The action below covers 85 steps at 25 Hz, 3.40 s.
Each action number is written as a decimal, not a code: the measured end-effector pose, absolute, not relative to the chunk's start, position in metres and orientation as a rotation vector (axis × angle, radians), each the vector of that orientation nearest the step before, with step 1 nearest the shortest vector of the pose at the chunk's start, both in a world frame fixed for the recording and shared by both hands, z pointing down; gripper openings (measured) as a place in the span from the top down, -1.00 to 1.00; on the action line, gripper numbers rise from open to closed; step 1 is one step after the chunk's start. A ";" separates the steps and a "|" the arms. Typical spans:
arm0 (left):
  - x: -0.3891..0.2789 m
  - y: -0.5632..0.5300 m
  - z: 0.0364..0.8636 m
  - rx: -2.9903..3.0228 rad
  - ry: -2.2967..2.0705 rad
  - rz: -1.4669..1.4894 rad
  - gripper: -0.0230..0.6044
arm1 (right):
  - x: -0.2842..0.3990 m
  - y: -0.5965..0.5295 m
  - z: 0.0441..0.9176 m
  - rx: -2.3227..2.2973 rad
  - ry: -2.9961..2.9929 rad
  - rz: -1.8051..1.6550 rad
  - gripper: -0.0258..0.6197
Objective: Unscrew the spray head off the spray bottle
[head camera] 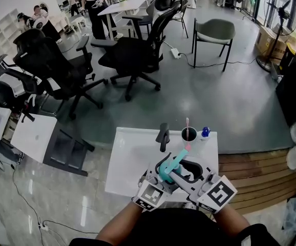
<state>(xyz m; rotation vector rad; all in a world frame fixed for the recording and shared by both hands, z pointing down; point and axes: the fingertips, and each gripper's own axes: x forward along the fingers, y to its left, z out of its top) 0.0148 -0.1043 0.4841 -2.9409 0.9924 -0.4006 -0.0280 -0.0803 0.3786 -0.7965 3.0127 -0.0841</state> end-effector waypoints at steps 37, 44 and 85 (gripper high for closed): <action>0.042 0.017 0.435 -3.065 -0.268 -0.227 -0.50 | -0.017 0.001 0.324 0.301 2.904 -0.192 0.50; 0.031 -0.051 0.449 -3.088 0.352 -0.302 -0.50 | -0.019 -0.038 0.337 -0.148 2.947 -0.060 0.35; 0.037 -0.011 0.420 -2.986 0.115 -0.172 -0.50 | -0.020 -0.002 0.326 0.002 3.011 0.006 0.45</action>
